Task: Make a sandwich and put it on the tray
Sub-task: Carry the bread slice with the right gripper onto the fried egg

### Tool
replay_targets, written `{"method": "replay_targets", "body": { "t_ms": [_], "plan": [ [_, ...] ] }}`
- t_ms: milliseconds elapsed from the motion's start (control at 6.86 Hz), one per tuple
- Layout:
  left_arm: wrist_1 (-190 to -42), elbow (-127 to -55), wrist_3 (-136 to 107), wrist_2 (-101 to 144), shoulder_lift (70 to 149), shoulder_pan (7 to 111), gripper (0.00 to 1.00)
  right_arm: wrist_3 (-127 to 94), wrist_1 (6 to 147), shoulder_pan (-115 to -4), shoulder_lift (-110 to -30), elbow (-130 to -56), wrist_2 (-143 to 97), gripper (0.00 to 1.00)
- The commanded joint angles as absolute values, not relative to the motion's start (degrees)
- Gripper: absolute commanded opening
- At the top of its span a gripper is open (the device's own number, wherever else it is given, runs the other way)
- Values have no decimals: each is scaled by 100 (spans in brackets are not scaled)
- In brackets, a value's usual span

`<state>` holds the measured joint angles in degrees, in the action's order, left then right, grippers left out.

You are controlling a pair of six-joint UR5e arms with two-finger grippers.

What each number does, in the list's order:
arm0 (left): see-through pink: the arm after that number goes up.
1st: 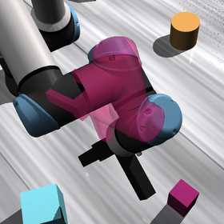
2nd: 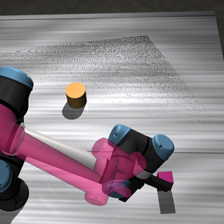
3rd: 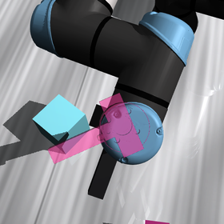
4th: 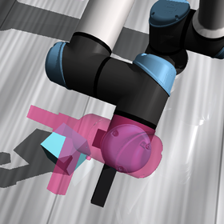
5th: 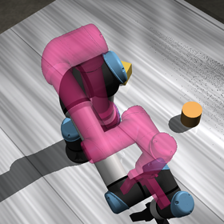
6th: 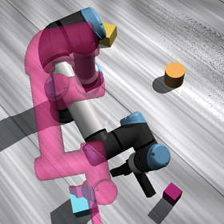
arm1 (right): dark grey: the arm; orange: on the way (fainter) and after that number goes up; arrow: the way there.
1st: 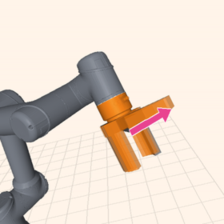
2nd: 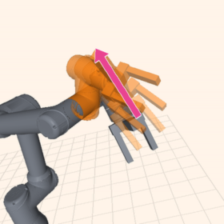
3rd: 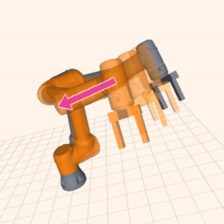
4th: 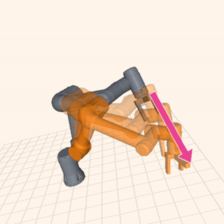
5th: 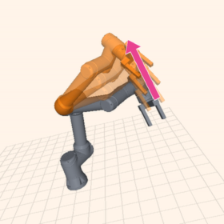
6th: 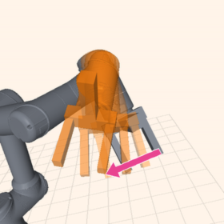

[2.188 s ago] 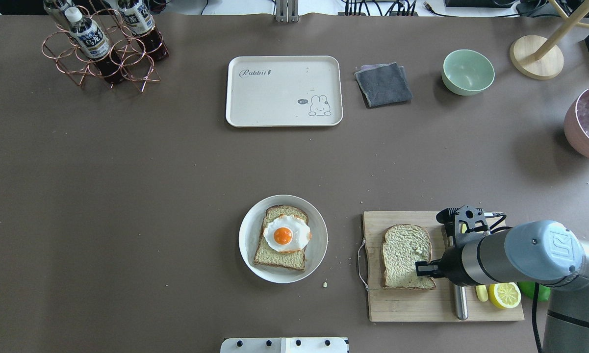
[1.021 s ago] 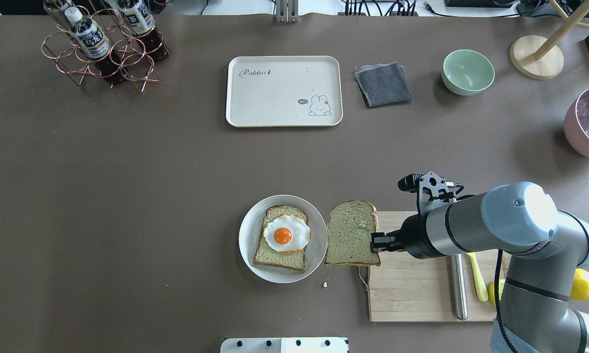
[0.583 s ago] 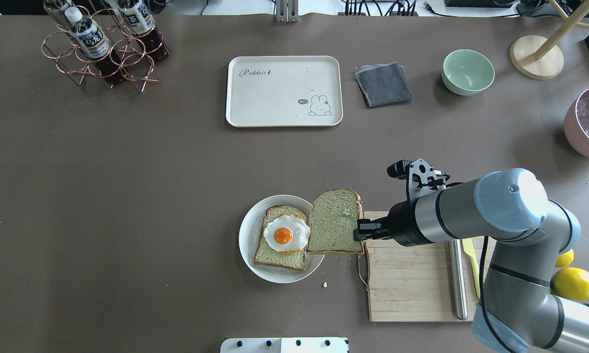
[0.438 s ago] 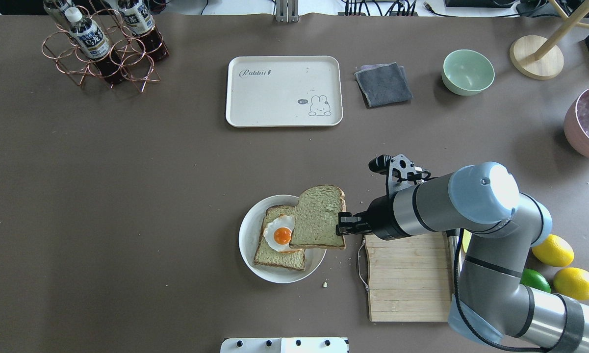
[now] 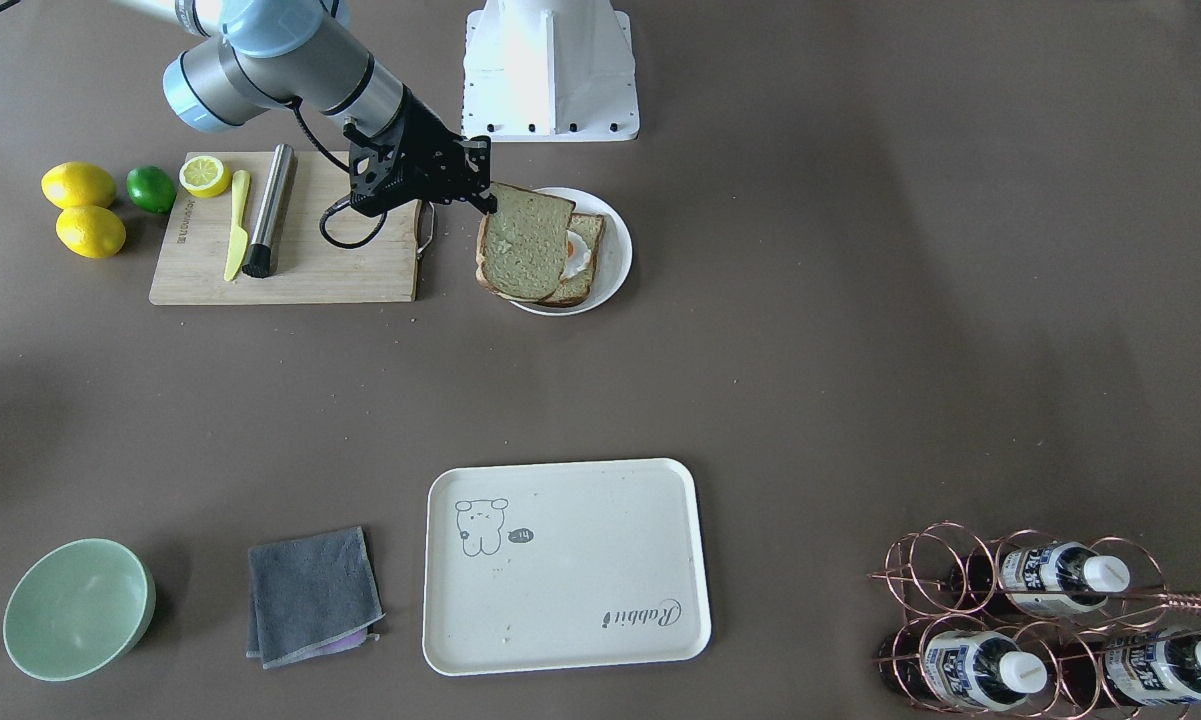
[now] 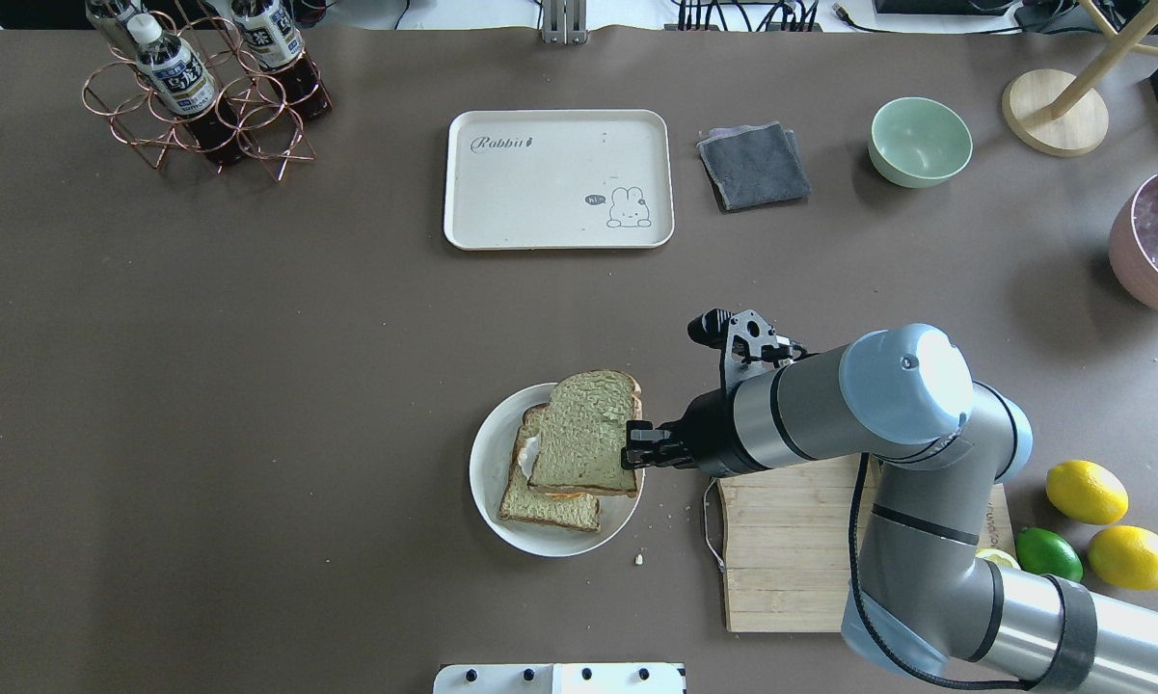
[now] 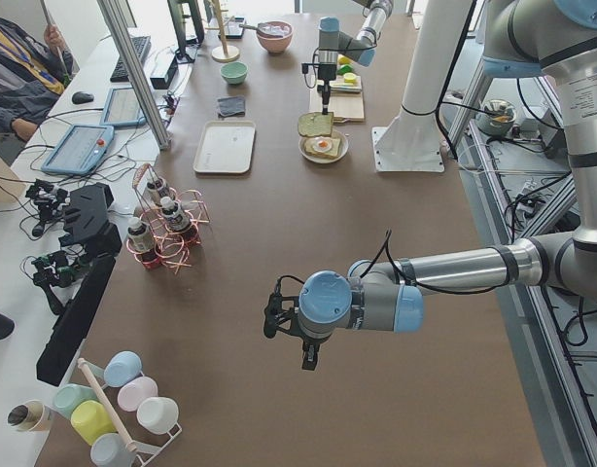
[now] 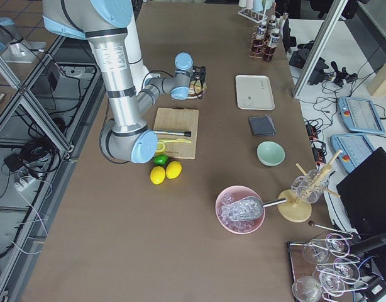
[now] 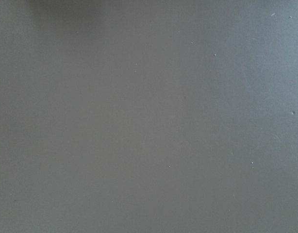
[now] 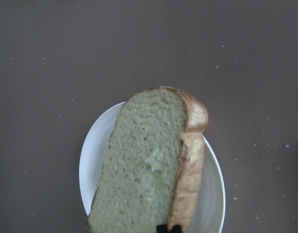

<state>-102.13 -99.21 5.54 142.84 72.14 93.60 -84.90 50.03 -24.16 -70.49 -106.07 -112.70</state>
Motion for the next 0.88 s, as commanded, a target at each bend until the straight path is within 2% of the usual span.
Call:
{"method": "replay_targets", "body": {
  "t_ms": [0, 729],
  "plan": [
    [-10213, -9958, 554, 14291, 7207, 9360, 97, -8517, 4983, -2172, -6970, -10530, -11224, 0],
    [-10213, -10002, 554, 14291, 7207, 9360, 97, -8728, 4983, -2136, -6820, -10327, -11048, 0]
  ]
}}
